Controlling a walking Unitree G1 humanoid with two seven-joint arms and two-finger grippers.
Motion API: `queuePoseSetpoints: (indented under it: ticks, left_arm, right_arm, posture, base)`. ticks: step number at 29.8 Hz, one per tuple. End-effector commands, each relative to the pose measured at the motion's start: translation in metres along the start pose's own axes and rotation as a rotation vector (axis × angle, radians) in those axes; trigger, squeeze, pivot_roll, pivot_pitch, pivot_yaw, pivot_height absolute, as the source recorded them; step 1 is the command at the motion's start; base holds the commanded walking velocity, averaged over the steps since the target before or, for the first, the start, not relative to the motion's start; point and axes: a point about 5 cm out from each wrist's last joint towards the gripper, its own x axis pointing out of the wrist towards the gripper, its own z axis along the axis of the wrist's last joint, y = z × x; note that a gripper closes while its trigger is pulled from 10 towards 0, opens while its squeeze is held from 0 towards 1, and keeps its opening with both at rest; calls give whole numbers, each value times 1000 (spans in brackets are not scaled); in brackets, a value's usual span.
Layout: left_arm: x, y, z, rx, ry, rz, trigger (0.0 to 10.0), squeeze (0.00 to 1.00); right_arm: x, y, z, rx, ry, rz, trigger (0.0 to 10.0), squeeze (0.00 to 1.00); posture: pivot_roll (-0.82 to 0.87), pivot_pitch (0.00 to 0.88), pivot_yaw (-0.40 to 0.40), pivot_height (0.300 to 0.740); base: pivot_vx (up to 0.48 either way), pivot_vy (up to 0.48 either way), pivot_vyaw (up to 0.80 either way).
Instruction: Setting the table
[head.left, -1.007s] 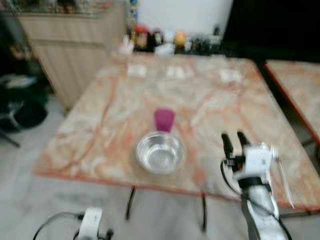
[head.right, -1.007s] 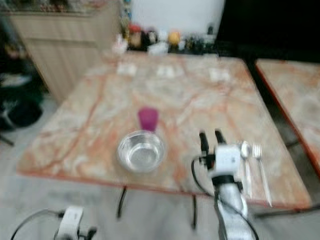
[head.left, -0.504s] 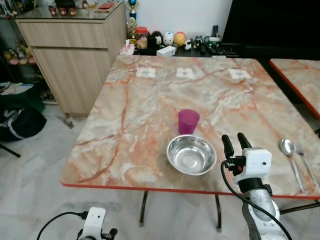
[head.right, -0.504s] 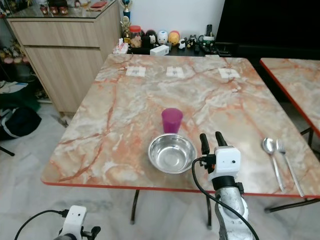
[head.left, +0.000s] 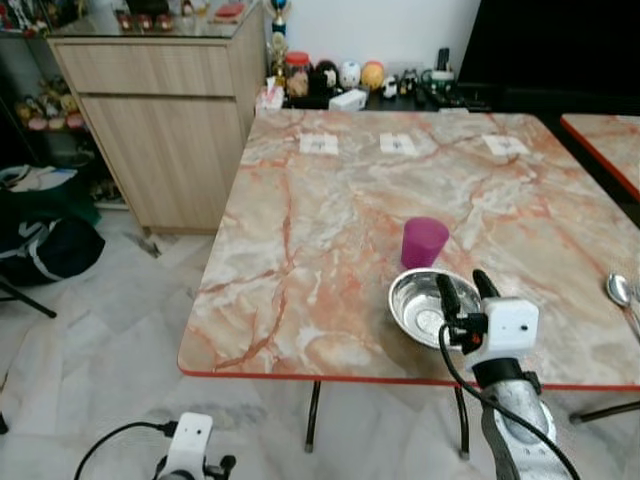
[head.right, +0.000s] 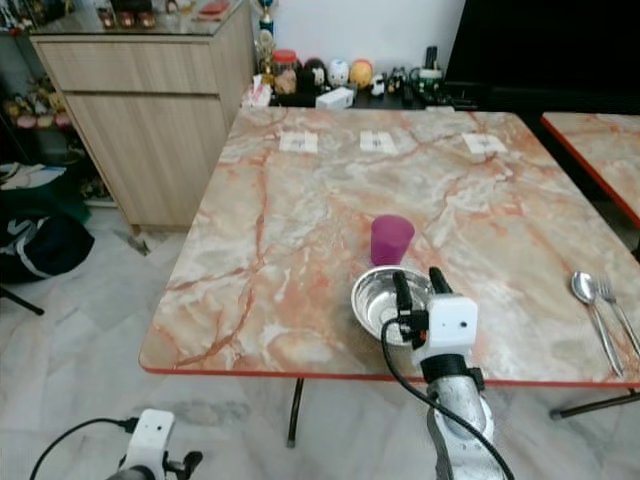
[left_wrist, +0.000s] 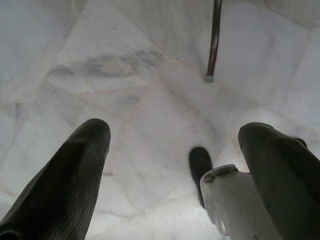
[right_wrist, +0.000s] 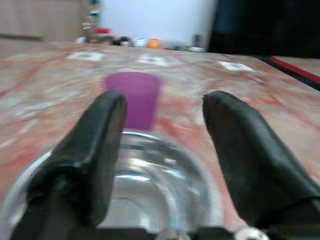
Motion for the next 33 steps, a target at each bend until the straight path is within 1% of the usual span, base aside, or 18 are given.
queuePoseSetpoints:
  ticks: [1,3,4,5,6,7,9,10,11,13,16,18,20,23,25,27,31,33]
  left_arm:
    - [-1,0,-5,9,15,-3,10000,0]
    - [-1,0,-5,9,16,-3,10000,0]
    - [-2,1,-6,10,17,-3,10000,0]
    - [-2,0,-6,10,17,-3,10000,0]
    - [-2,0,-6,10,17,-3,10000,0]
    - [-2,0,-6,10,18,-3,10000,0]
    - [-2,0,-6,10,18,-3,10000,0]
    - [-2,0,-6,11,18,-5,10000,0]
    - [-2,0,-6,12,18,-6,10000,0]
    - [-1,-1,-6,15,18,-7,10000,0]
    - [-1,-2,-6,18,19,-8,10000,0]
    - [-1,-2,-6,20,20,-10,10000,0]
    - [-1,-3,-7,21,22,-10,10000,0]
    - [-2,-3,-8,22,24,-11,10000,0]
    - [-2,-3,-8,23,25,-11,10000,0]
    - [-2,-3,-8,24,25,-11,10000,0]
    - [-2,-2,-9,28,27,-12,10000,0]
    - [-2,-2,-8,30,26,-13,10000,0]
  right_arm:
    - [-2,-10,2,43,7,-71,10000,1000]
    - [-3,-12,1,60,17,-86,10000,1000]
    - [-4,-17,-2,89,39,-129,10000,1000]
    - [-4,-20,-5,134,67,-155,10000,129]
    - [-4,-20,-6,146,73,-158,10000,129]
    - [-4,-21,-7,152,90,-162,10000,0]
    - [-4,-22,-8,173,93,-170,10000,0]
    - [-2,-26,-12,231,121,-191,10000,0]
    - [-2,-28,-13,247,132,-198,10000,0]
    - [1,-30,-20,235,207,-186,10000,0]
    - [5,-26,-14,305,183,-151,10000,0]
    - [7,-27,-14,358,186,-163,10000,0]
    - [7,-28,-15,380,201,-173,10000,0]
    - [8,-24,-20,397,247,-134,10000,0]
    - [9,-22,-20,395,241,-114,10000,0]
    - [10,-20,-20,405,264,-77,10000,0]
    - [12,-17,-24,322,310,-24,10000,0]
    - [14,-16,-26,341,322,-16,10000,0]
  posture:
    - [33,0,-12,740]
    - [33,0,-12,740]
    - [33,0,-14,740]
    - [34,0,-14,740]
    - [34,0,-14,740]
    - [32,0,-15,740]
    - [32,0,-15,740]
    - [32,0,-15,740]
    - [32,0,-15,740]
    - [30,0,-16,740]
    - [32,0,-16,740]
    - [33,0,-18,740]
    - [34,0,-18,740]
    - [35,0,-17,740]
    - [35,0,-17,740]
    - [37,0,-18,740]
    - [37,0,-16,740]
    - [41,0,-16,740]
  base:
    - [0,0,0]
    - [0,0,0]
    - [0,0,0]
    - [0,0,0]
    - [0,0,0]
    - [0,0,0]
    - [0,0,0]
    - [0,0,0]
    - [0,0,0]
    - [0,0,0]
    - [0,0,0]
    - [0,0,0]
    - [0,0,0]
    - [0,0,0]
    - [0,0,0]
    - [0,0,0]
    - [0,0,0]
    - [0,0,0]
